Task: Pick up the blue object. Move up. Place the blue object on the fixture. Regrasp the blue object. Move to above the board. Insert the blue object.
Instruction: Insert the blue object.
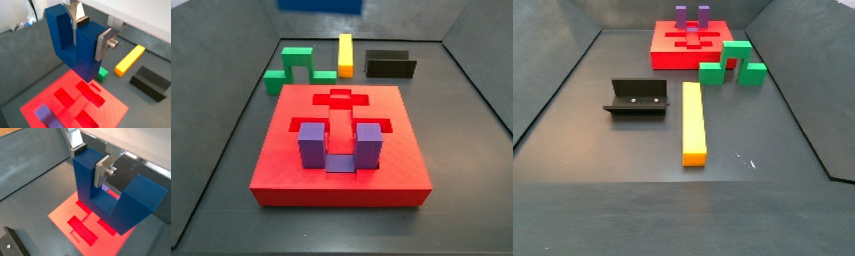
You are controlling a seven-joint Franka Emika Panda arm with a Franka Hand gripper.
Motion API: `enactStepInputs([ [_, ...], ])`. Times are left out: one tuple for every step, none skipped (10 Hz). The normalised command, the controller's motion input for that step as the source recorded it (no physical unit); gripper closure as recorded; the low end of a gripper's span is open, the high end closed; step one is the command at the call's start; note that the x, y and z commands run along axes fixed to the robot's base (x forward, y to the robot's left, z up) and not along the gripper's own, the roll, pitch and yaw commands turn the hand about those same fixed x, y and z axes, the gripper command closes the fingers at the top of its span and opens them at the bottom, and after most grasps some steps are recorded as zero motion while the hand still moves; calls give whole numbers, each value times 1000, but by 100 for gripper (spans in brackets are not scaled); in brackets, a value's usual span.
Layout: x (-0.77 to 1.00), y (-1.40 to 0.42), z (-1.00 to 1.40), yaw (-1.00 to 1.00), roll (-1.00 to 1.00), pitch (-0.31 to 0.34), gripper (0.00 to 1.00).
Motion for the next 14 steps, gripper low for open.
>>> enactStepInputs([
  [511,323,-803,246,-133,-139,100],
  [200,203,-811,109,-116,-154,100],
  [-54,11,-660,11,-73,-297,100],
  [-131,0,-566,23,-59,-349,100],
  [-171,40,-611,0,0,-331,100],
  [-209,0,-549,-26,21,-350,100],
  [-246,0,-429,0,0,-417,100],
  [-97,0,-417,0,146,-373,100],
  [0,0,-306,0,417,-161,100],
  [0,0,-329,0,467,-150,100],
  [0,0,-200,0,500,-140,100],
  [0,-31,-220,0,500,-89,100],
  [0,-49,-203,0,200,0,100],
  [120,0,-354,0,71,0,100],
])
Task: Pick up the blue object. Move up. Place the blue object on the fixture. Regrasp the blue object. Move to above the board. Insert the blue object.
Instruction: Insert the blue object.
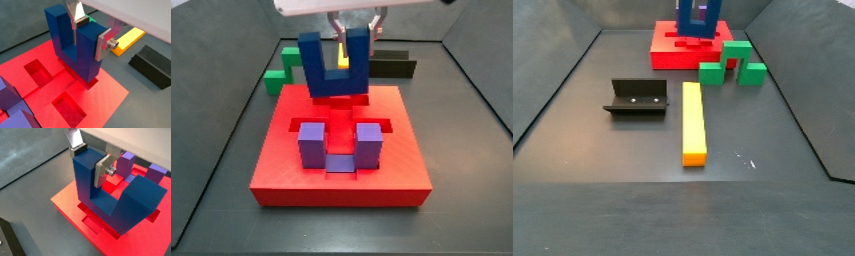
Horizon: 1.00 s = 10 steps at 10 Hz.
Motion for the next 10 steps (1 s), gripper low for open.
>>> enactStepInputs([
  [157,0,-514,0,26,-13,100],
  [146,63,-506,60,1,-3,100],
  [183,77,-386,89,0,0,100],
  [71,3,-209,26,0,0,100],
  [114,6,-171,14,30,3,100],
  [129,14,-151,0,84,27,100],
  [0,0,-200,0,16,7,100],
  [0,0,-363,0,0,0,100],
  [149,0,-680,-14,0,0,100],
  [354,0,-991,0,16,0,100],
])
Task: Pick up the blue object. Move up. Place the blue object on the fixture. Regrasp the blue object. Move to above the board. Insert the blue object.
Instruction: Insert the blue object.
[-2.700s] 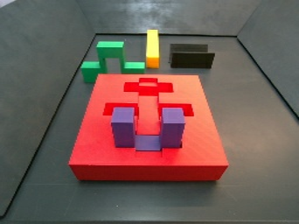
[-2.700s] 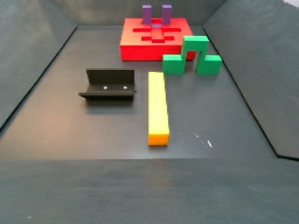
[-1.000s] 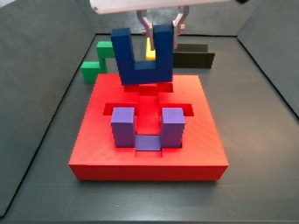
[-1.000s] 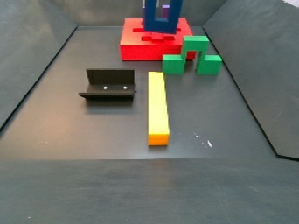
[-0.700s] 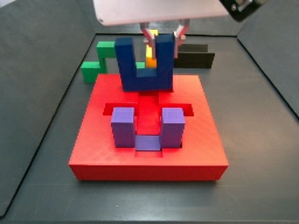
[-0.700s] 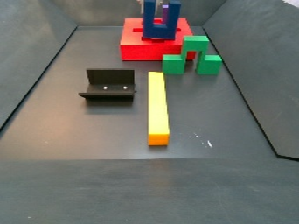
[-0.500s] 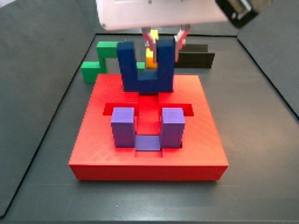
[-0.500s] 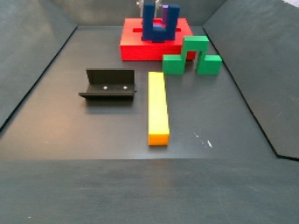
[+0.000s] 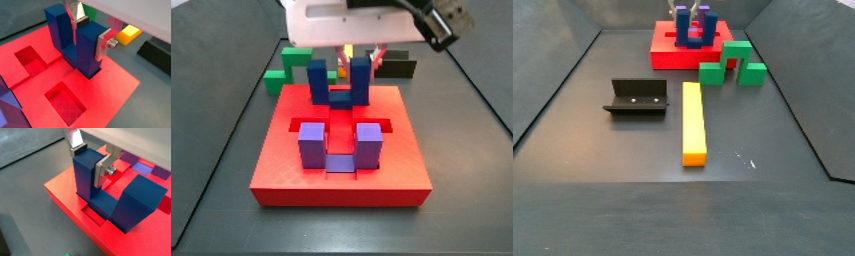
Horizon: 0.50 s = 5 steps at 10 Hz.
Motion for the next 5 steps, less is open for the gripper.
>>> enactStepInputs([
  [437,0,-1000,0,40,49,100],
  [451,0,-1000,0,70,46,100],
  [443,0,-891,0,31,26,100],
  [291,-20,-354,0,0,39,100],
  [0,0,-20,0,0,0,100],
])
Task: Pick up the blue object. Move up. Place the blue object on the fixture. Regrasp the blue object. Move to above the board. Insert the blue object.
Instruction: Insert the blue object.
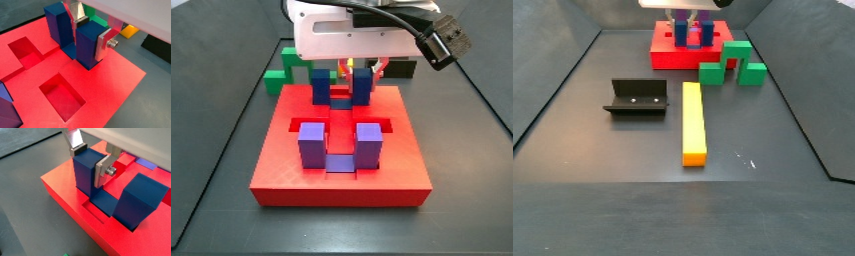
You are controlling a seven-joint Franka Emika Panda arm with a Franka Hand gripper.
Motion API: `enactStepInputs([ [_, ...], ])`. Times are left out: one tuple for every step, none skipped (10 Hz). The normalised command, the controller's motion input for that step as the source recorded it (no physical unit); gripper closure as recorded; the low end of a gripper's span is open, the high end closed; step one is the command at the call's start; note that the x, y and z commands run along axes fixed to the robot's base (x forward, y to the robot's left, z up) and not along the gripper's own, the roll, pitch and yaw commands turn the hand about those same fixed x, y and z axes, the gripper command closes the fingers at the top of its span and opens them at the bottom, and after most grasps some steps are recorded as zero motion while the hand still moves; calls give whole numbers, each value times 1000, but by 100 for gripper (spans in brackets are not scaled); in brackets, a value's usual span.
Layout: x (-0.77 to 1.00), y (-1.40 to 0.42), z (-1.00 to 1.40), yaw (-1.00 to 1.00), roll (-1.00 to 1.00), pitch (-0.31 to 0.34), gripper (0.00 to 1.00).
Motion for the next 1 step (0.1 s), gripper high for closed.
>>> enactStepInputs([
  [-63,0,-74,0,94,0,100],
])
